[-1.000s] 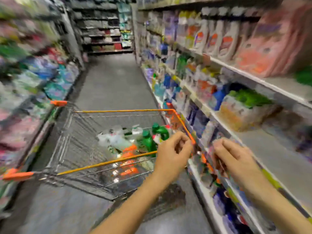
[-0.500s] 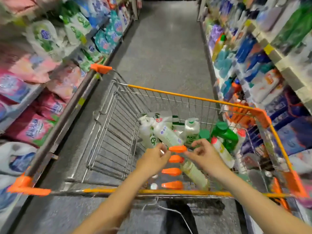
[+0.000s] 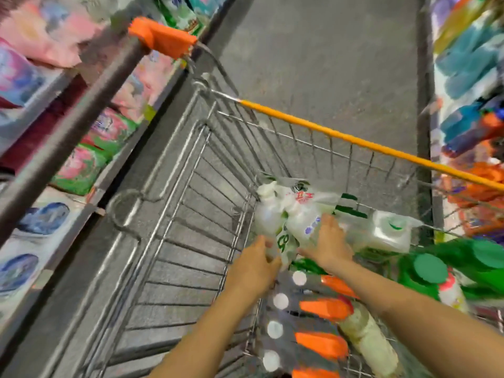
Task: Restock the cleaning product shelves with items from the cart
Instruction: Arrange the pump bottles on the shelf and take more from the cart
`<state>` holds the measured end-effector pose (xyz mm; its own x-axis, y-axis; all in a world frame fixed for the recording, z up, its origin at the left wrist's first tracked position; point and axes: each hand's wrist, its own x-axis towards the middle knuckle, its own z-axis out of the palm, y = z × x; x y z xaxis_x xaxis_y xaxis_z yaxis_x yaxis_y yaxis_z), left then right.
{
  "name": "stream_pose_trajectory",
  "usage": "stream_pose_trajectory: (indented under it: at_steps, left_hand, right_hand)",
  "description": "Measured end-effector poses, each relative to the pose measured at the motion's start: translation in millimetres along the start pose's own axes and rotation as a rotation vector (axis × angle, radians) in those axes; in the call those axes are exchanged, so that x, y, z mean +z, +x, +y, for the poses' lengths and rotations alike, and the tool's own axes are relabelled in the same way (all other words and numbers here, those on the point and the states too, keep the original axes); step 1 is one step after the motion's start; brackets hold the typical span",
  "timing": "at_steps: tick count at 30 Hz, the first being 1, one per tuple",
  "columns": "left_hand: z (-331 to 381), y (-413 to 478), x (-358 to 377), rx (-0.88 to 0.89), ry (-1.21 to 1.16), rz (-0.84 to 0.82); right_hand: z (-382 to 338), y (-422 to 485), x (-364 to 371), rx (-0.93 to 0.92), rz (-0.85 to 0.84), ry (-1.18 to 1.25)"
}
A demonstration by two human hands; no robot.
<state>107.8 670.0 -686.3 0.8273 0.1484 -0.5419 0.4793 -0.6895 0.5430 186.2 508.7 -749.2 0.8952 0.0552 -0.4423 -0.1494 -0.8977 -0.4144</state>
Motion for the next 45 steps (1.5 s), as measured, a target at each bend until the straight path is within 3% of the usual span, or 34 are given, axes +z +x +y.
stream_pose_trajectory:
  at_steps: [5,12,16,19,23,27,31,33,36,40,45]
  left_hand:
    - [-13,8,5,0.013,-0.065,0.036]
    - [-25,3,15,0.042,-0.11,0.028]
    - [-11,1,10,0.164,-0.345,0.018]
    - [4,-3,-2,0.205,-0.667,0.05]
    - [13,-4,-20,0.225,-0.822,-0.063]
    - [30,-12,-25,0.147,-0.926,-0.34]
    - [35,-18,-22,0.108,-1.06,-0.494]
    - [37,-24,-17,0.065,-1.085,-0.404]
    - [41,-27,-10,-0.005,-1.108,-0.173]
    - [43,-31,-14,0.121,-0.914,0.106]
    - [48,-58,-22,0.201,-0.775,0.11]
  right_hand:
    - [8,20,19,0.019,-0.004,-0.073]
    - [15,25,17,-0.076,0.133,-0.021]
    - [12,-7,-8,-0.199,0.241,0.357]
    - [-6,-39,-49,-0.336,0.146,0.641]
    - [-27,-68,-106,-0.417,-0.091,0.892]
    - [-32,-78,-121,-0.359,-0.347,1.186]
    - [-34,-82,-106,-0.209,-0.39,1.306]
    - [-40,-86,-95,-0.161,-0.402,1.318]
    - [-45,-93,-81,-0.147,-0.28,1.26]
    - [-44,-110,-63,-0.194,-0.231,1.152]
    - [-43,-134,-68,-0.201,-0.156,1.213]
